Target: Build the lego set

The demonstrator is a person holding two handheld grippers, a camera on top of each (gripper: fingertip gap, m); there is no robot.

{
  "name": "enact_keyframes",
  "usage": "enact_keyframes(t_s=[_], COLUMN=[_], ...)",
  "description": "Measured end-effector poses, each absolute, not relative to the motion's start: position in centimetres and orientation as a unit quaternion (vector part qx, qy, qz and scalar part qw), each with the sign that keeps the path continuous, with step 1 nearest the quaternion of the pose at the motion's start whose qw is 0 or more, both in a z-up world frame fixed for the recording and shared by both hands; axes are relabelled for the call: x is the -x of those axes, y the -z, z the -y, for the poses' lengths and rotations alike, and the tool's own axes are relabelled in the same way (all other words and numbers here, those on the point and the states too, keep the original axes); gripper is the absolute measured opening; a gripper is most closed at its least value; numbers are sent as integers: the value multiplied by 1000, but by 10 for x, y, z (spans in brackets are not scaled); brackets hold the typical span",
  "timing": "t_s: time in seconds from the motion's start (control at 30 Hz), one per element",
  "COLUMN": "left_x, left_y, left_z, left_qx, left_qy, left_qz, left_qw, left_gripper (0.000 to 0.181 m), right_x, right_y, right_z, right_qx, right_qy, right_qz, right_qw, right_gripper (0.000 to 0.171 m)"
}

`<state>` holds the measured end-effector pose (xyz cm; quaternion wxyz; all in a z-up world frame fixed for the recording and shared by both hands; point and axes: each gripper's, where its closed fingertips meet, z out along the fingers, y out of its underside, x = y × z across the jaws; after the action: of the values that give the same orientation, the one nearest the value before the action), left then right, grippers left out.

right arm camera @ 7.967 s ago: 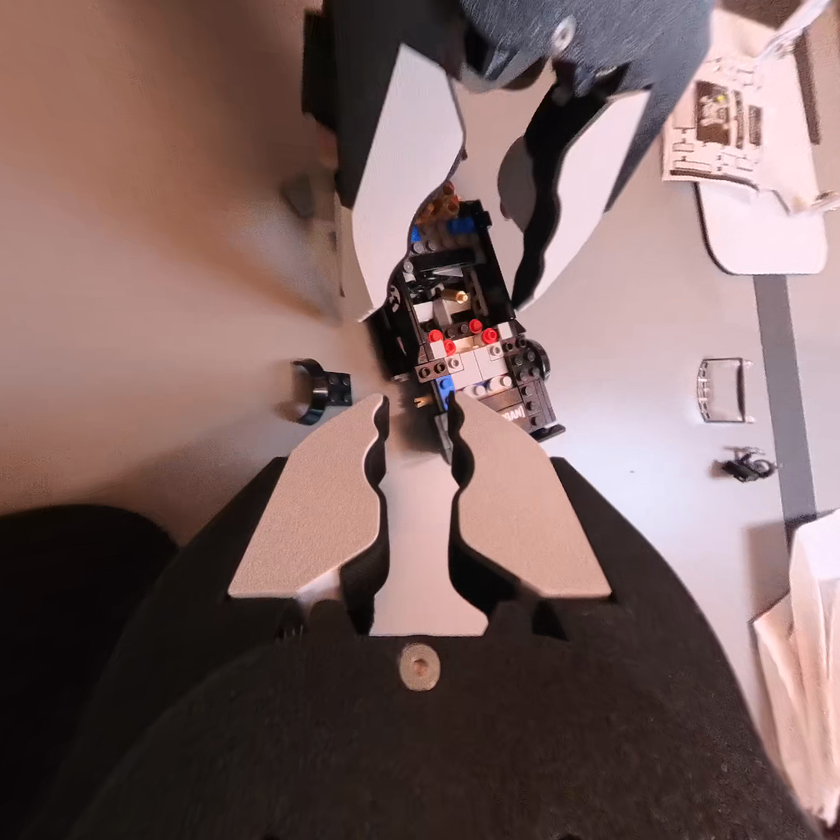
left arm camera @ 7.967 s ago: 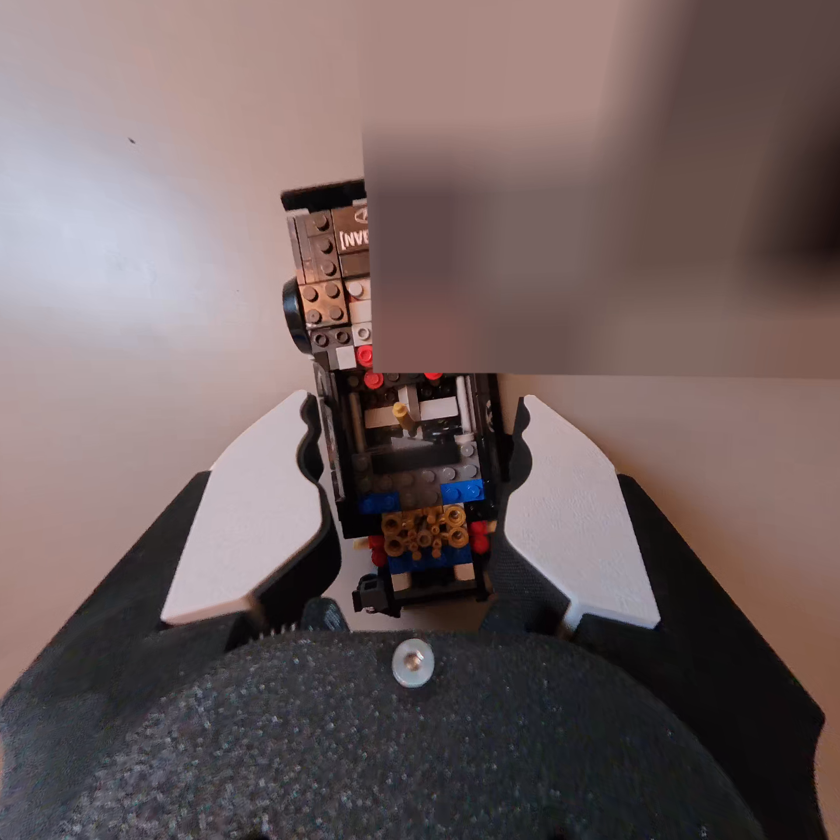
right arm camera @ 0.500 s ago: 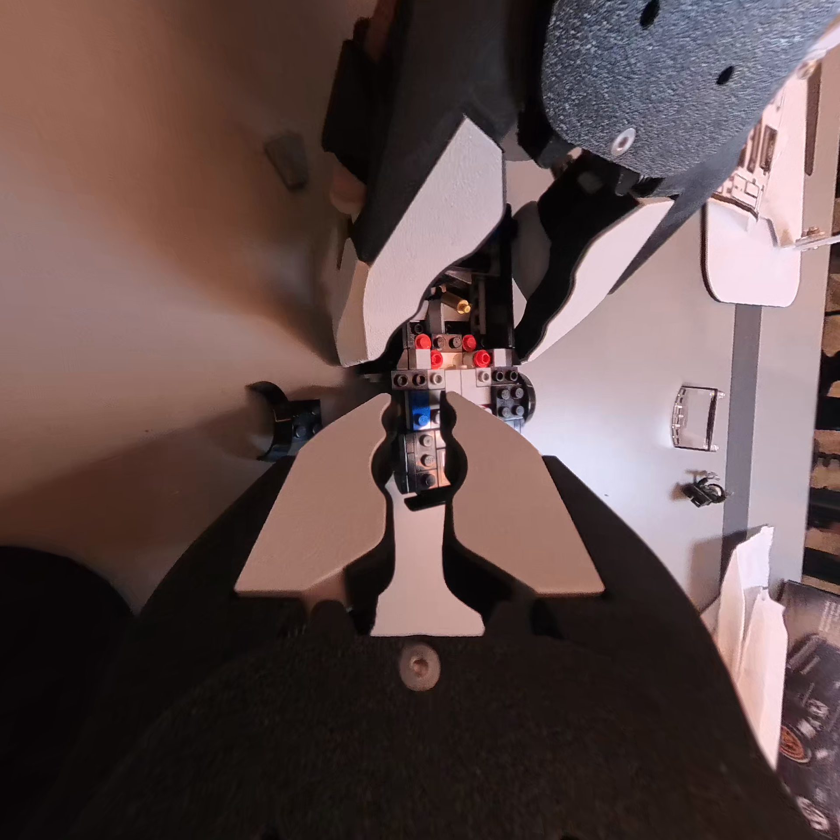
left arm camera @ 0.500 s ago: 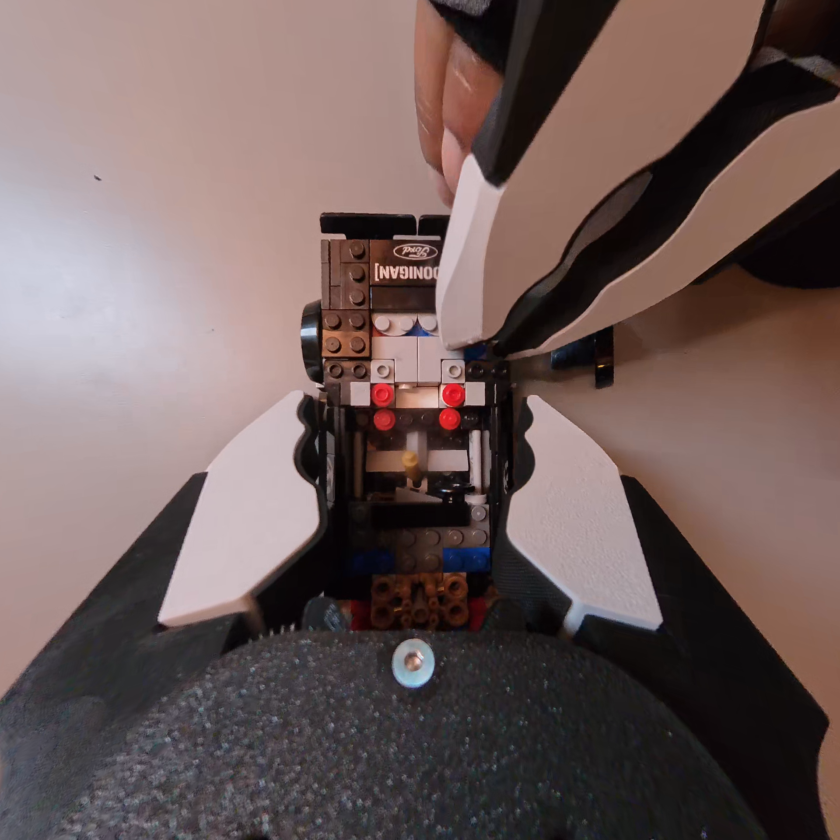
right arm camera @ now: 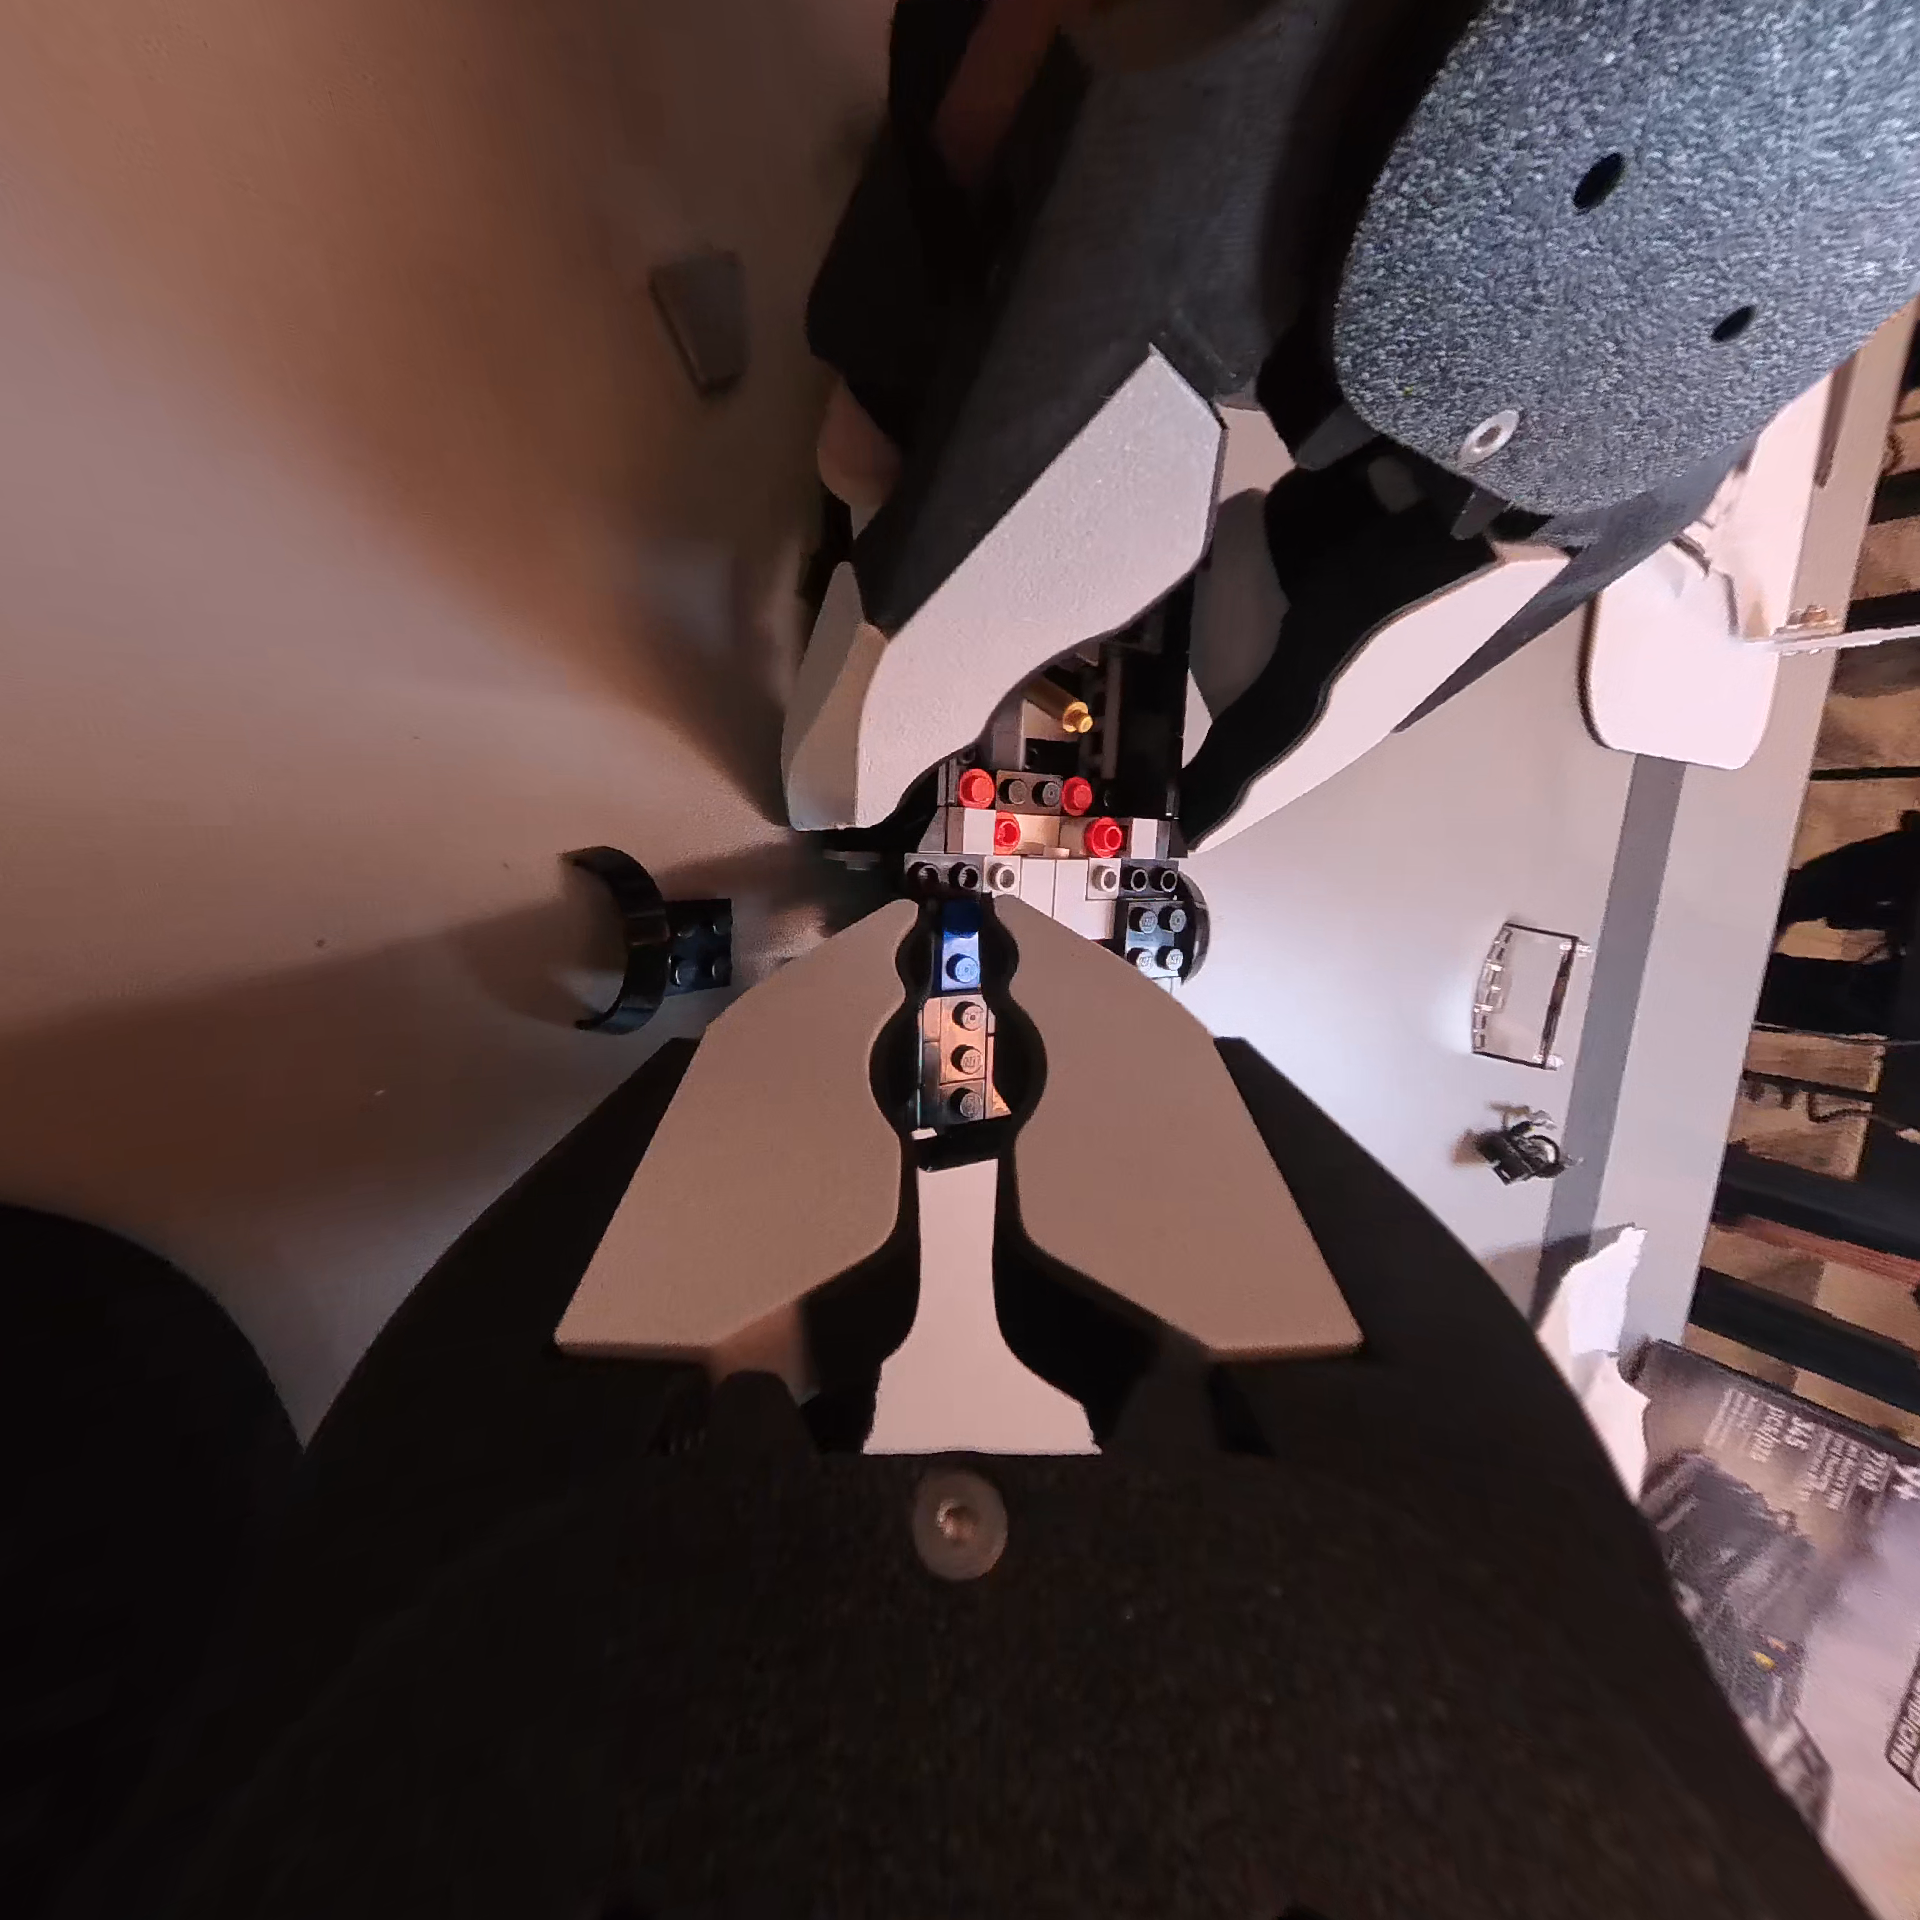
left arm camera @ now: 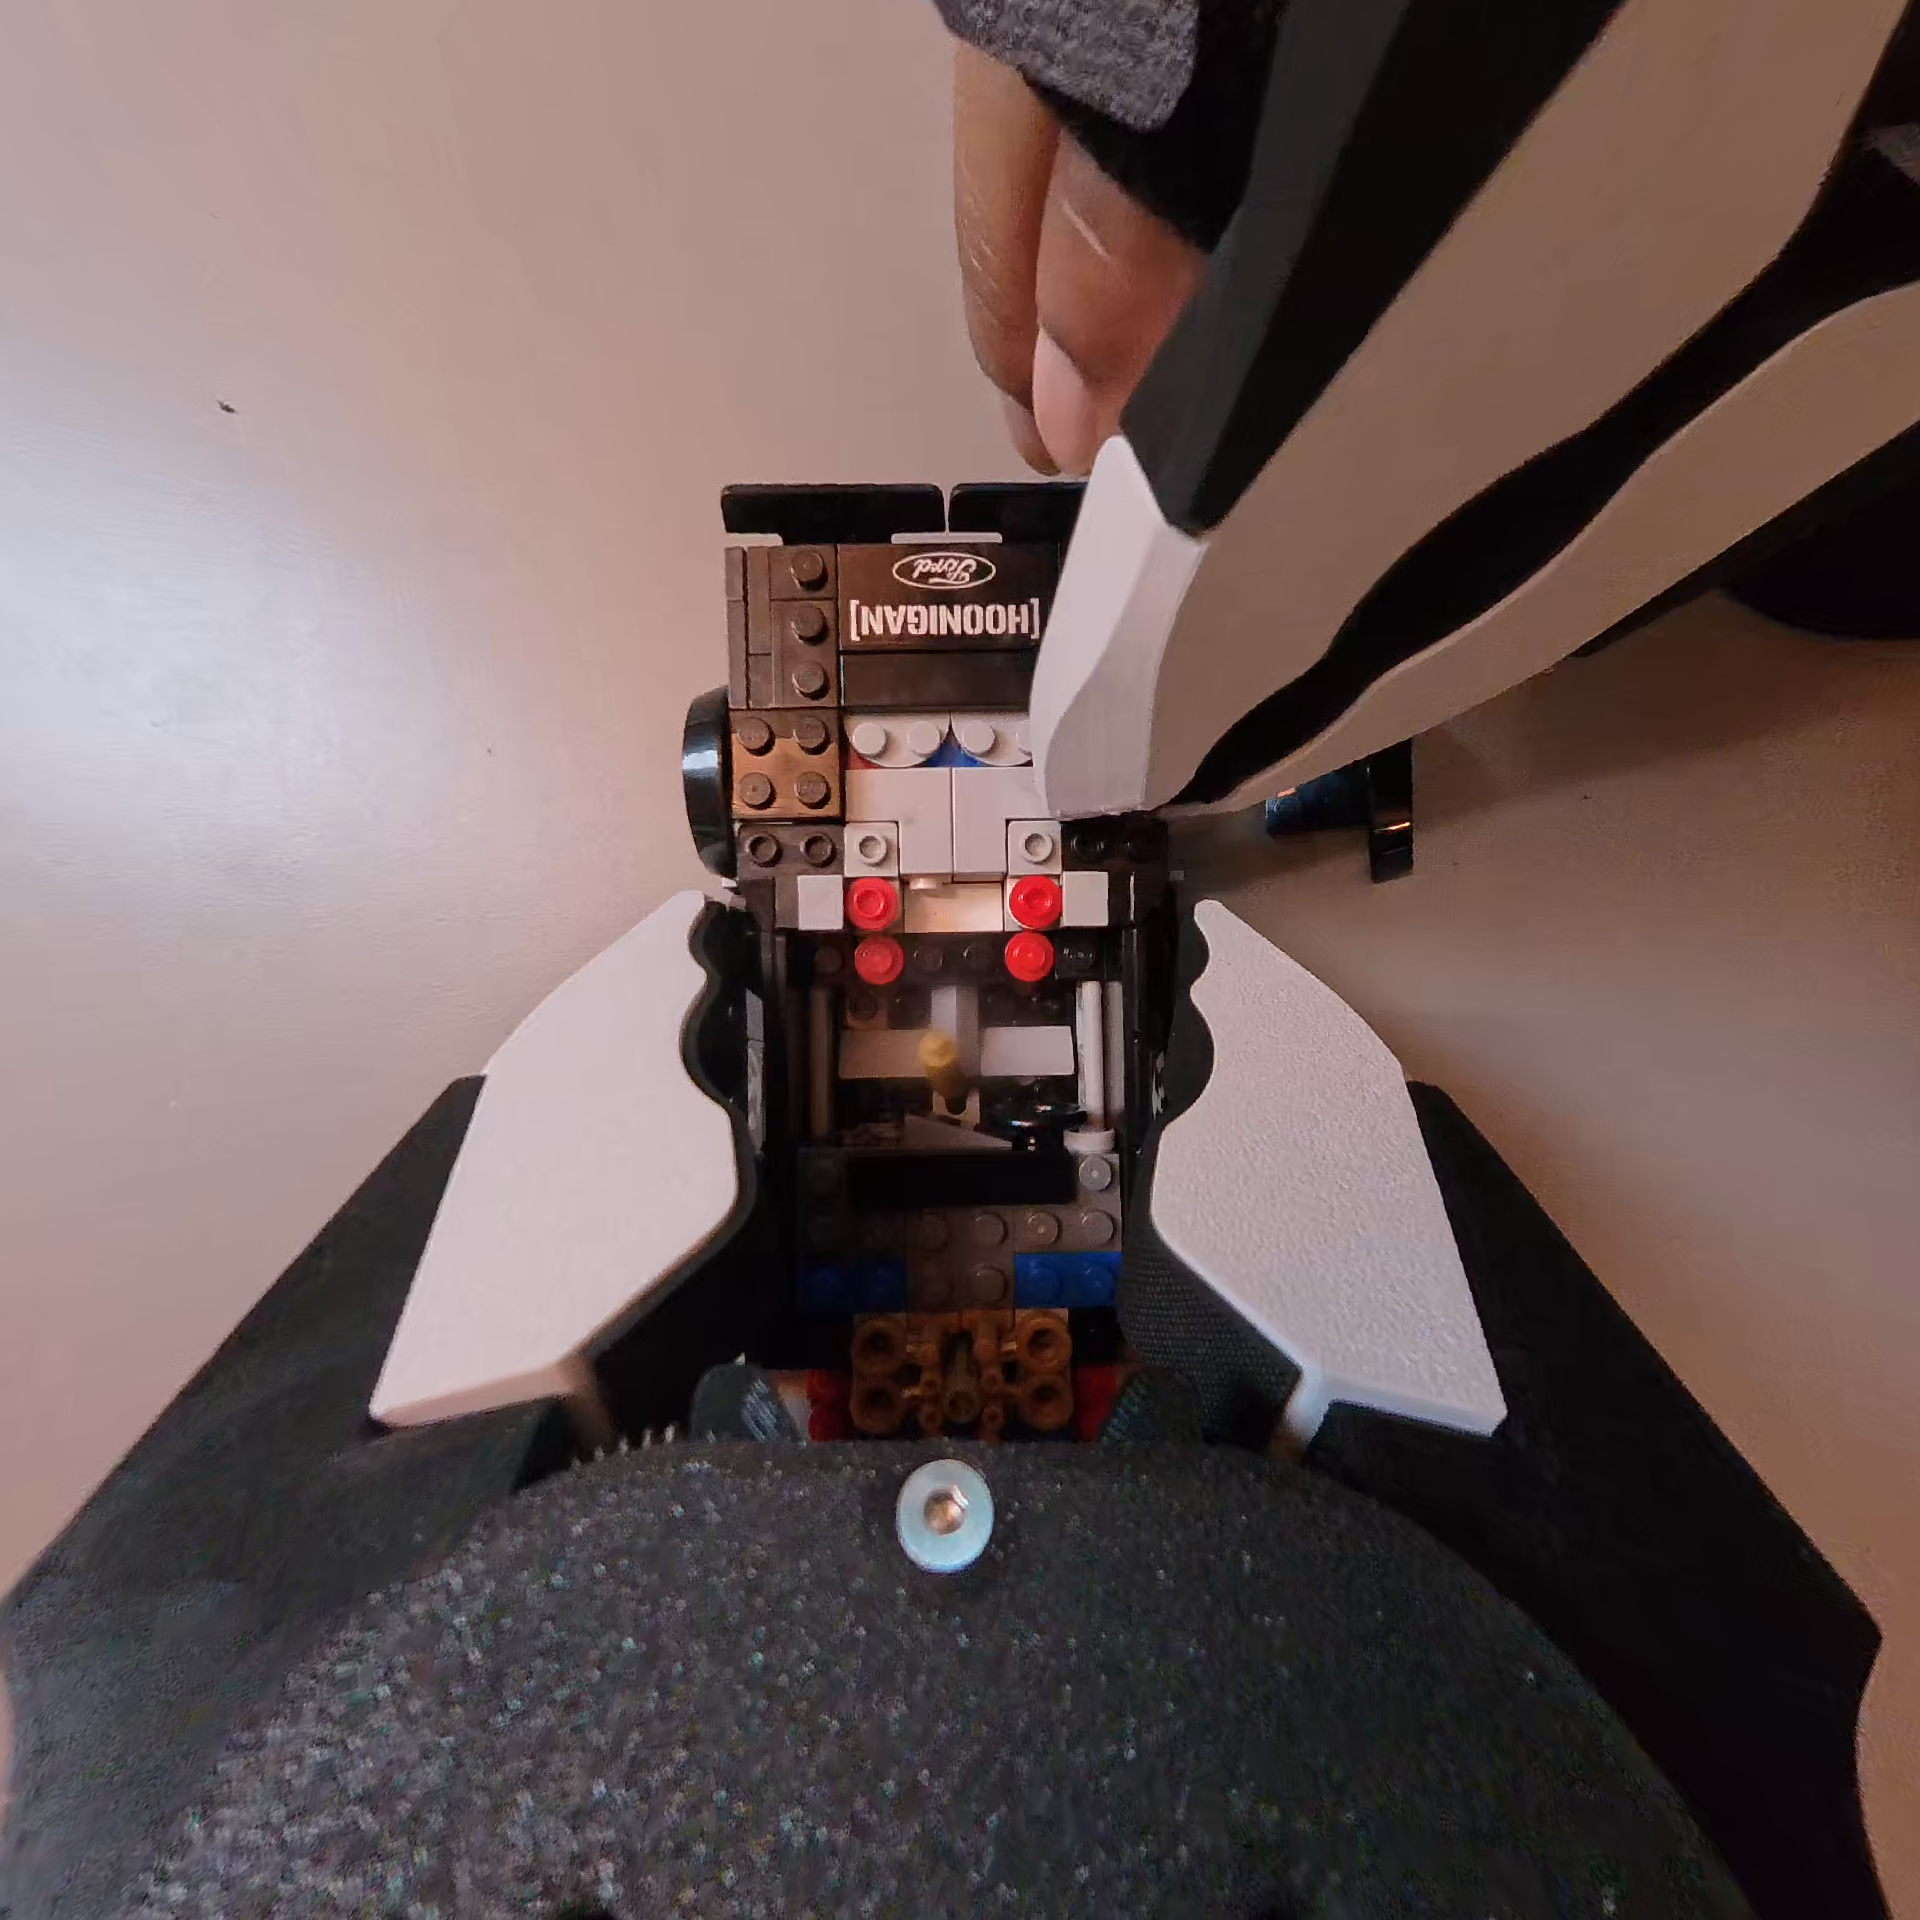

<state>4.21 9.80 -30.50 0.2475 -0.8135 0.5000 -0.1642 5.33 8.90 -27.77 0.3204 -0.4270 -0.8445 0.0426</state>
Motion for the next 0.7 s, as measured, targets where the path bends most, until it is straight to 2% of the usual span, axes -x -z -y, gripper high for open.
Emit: enact_keyframes(t_s=[0.4, 0.7], left_x=[-40, -40], left_y=[306, 306], left_z=[-99, -99], left_qx=[815, 816], left_qy=[158, 157], left_qz=[-500, -498], left_qw=[247, 249], left_gripper=[84, 83], right_x=[-52, -53], right_y=[279, 279], right_z=[-92, -92], right_qx=[455, 507], right_qy=[-65, -132], right_qz=[847, 816], right_qw=[267, 246], right_gripper=[6, 4])
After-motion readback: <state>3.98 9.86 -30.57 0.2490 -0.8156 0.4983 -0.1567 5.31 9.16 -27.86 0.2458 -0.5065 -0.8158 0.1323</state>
